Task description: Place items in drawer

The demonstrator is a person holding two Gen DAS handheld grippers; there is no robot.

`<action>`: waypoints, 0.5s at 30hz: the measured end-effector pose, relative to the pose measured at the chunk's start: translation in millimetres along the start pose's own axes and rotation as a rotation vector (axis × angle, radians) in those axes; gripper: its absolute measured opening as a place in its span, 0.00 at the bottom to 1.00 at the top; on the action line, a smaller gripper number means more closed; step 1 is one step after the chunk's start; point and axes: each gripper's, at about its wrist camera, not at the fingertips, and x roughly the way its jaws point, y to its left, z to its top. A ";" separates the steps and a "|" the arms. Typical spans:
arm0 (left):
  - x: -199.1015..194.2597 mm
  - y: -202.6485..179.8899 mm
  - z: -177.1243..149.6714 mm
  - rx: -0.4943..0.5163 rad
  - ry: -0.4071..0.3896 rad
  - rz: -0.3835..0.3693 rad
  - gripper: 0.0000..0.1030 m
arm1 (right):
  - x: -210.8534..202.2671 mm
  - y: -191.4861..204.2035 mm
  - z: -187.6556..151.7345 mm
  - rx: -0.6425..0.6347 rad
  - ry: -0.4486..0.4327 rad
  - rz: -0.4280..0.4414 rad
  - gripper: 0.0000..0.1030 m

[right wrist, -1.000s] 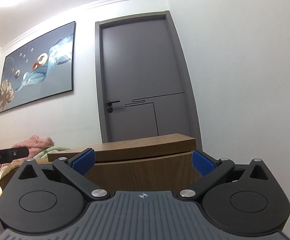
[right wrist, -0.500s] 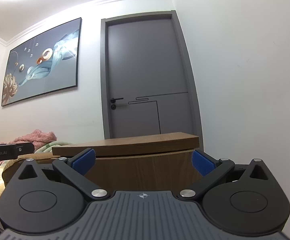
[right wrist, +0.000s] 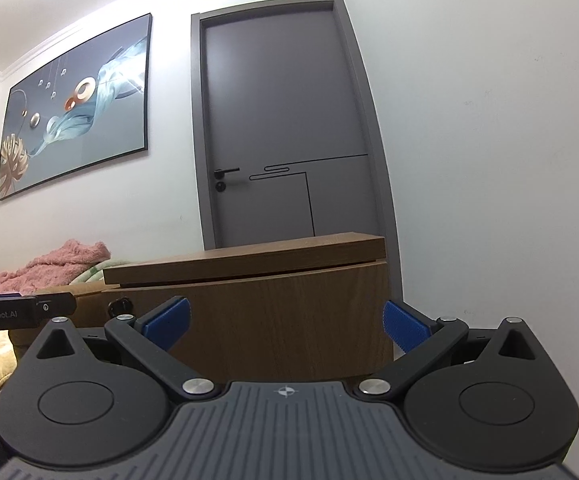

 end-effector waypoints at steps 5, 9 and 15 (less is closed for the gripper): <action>-0.4 -1.2 -1.4 -0.003 0.011 -0.006 0.99 | 2.8 3.8 0.7 -0.005 0.000 0.011 1.00; 0.0 1.2 0.0 0.003 0.015 0.004 0.99 | 4.8 4.1 0.2 -0.004 0.007 0.007 1.00; 2.6 -1.7 -1.6 0.022 0.019 0.012 0.99 | 9.7 6.9 -0.9 -0.022 0.020 -0.006 1.00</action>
